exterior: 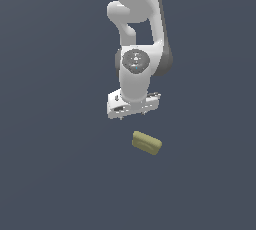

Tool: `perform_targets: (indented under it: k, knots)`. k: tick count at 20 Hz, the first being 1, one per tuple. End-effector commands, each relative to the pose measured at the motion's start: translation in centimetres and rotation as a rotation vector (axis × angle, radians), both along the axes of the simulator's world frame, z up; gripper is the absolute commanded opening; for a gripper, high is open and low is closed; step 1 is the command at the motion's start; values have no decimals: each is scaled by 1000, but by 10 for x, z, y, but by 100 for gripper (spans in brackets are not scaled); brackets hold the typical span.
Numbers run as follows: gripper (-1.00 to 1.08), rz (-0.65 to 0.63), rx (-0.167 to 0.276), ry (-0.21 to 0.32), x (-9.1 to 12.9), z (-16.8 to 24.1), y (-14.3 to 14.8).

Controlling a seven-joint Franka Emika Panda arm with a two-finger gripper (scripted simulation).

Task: Pick up the object and move it to a goal position.

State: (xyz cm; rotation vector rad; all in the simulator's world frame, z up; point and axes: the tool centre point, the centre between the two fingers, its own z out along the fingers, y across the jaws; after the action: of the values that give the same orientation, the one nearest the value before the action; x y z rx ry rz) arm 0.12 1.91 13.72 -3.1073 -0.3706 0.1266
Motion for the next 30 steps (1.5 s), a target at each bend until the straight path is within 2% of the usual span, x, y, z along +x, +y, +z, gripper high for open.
perform_targets:
  k: [1, 20, 30]
  knots:
    - [100, 71, 3, -5, 8, 0, 5]
    - [100, 659, 29, -52, 72, 5, 43]
    - [100, 855, 36, -71, 92, 8, 54]
